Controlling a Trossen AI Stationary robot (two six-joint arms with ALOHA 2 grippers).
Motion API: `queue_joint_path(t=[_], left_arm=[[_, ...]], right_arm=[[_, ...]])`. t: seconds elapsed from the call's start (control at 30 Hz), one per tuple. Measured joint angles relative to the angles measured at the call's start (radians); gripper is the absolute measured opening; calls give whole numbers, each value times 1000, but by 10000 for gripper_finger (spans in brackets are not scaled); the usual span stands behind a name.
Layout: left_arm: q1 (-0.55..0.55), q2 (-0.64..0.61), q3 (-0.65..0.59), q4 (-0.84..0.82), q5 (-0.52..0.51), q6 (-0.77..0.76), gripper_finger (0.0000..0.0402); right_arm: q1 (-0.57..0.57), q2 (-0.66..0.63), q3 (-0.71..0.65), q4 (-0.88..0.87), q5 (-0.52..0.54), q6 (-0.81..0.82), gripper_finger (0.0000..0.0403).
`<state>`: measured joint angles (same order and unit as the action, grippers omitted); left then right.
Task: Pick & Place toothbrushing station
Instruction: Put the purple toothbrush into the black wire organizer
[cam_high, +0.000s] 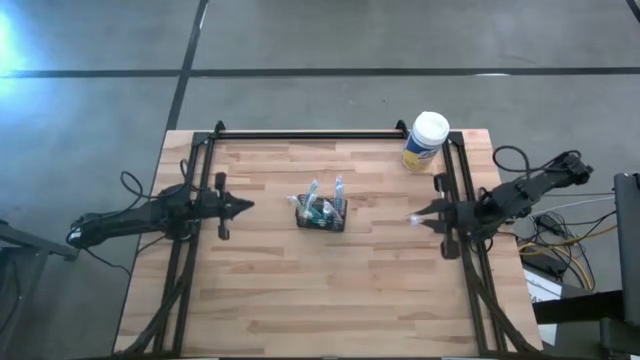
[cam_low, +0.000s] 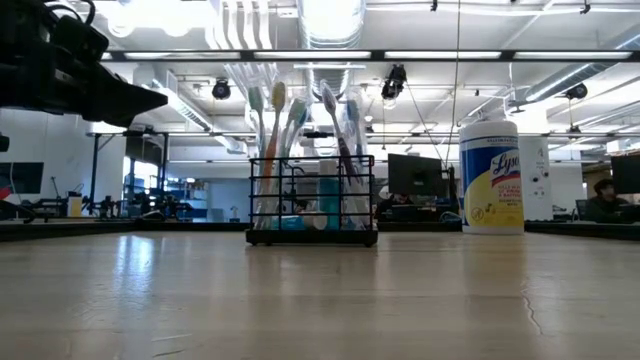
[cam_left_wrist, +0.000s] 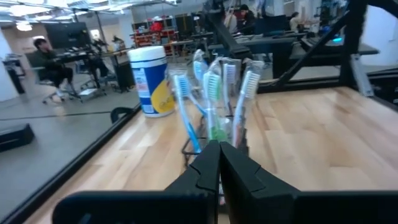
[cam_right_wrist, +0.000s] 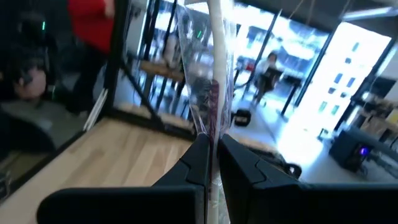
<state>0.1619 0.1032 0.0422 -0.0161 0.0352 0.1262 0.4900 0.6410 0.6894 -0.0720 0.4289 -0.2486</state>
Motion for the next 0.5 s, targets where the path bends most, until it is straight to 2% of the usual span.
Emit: queue_joint_path(t=[0.13,0.3,0.5], left_arm=[[0,0,0,1,-29,16,14],[0,0,0,1,-36,15,14],[0,0,0,1,-35,14,14]], right_arm=[[0,-138,-181,159,2,-31,18],[1,-315,-353,275,3,-51,18],[1,-528,-494,300,21,-50,18]])
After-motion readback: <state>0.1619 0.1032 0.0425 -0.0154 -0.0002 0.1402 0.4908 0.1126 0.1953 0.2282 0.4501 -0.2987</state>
